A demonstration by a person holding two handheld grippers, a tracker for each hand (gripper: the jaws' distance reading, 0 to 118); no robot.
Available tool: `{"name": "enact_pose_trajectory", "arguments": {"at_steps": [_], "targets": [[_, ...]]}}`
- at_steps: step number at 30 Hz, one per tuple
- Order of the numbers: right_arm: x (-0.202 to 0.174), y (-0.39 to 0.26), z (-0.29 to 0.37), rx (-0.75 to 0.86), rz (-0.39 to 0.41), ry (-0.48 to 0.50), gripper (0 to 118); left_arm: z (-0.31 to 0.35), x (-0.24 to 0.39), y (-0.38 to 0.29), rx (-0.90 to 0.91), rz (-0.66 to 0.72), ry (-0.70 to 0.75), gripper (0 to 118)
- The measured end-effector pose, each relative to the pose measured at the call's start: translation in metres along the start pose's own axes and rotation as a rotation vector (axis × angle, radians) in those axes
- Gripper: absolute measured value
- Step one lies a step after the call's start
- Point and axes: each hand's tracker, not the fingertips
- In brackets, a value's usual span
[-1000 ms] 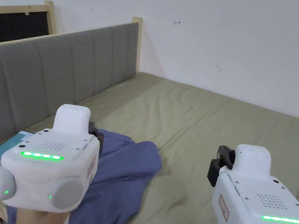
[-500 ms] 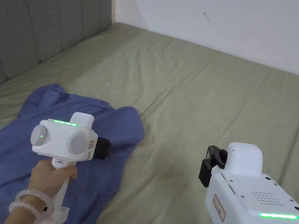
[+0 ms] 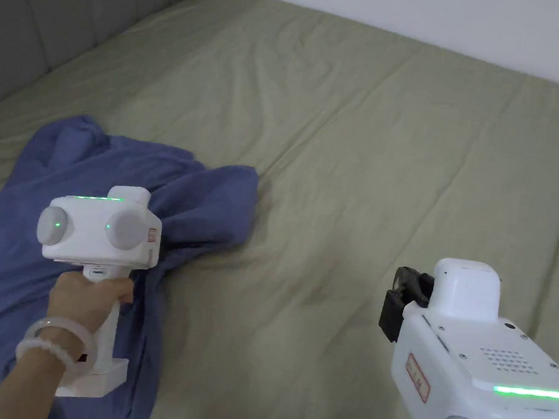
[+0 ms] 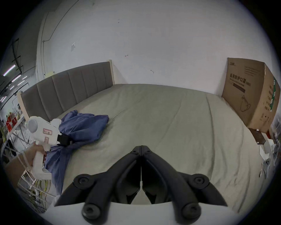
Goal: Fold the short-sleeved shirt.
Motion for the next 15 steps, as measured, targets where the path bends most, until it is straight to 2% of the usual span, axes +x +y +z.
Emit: {"name": "enact_pose_trajectory", "arguments": {"at_steps": [3,7,9,11,15], "targets": [[0.006,-0.001,0.007,0.003,-0.007,0.001,0,0.013,-0.004,0.003,0.004,0.0,-0.001,6],[0.02,0.0,0.02,0.018,-0.035,-0.025,0,0.044,-0.006,0.012,0.044,0.053,-0.109,6],[0.028,0.001,0.03,0.029,-0.051,-0.035,0,0.061,-0.003,0.02,0.065,0.075,-0.117,6],[0.037,0.001,0.04,0.044,-0.057,-0.054,0,0.078,0.009,0.026,0.104,0.061,-0.121,6],[0.062,0.001,0.064,0.075,-0.107,-0.09,0,0.116,0.056,0.043,0.185,0.007,-0.259,6]]}}
